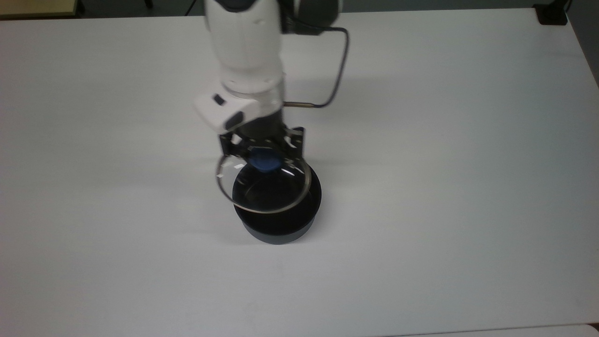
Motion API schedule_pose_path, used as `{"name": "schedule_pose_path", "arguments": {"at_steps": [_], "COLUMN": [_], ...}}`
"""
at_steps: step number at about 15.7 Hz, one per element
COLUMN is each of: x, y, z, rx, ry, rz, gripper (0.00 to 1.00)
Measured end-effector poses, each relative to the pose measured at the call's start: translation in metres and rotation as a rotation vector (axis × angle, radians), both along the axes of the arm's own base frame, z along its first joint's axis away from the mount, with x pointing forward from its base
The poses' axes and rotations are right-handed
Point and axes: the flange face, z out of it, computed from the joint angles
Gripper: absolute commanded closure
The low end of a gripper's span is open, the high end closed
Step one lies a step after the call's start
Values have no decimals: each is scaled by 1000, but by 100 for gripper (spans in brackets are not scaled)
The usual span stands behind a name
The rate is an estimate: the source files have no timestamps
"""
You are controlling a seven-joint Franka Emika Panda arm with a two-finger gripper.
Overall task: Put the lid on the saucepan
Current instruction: 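Lift the lid and carry it over the black saucepan, lowering it, then open the gripper to release the lid on the saucepan rim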
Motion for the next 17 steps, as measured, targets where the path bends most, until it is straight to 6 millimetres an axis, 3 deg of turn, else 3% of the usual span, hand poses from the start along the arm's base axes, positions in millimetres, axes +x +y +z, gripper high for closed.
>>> {"name": "schedule_pose_path", "arguments": {"at_steps": [2,6,10,11,12,14,17], "x": [5,13,15,15,16,16,16], "y": [14,13,13,14,14,14,14], "z": [-5,-9,-26,-29,-31,-32,-32], "rx": [7,8,6,5,5,5,5], "ry": [-17,-23,0,5,7,9,9], "rz": [-2,-5,-5,-5,-5,-5,-5], "gripper": [46,44,42,39,30,2,0]}}
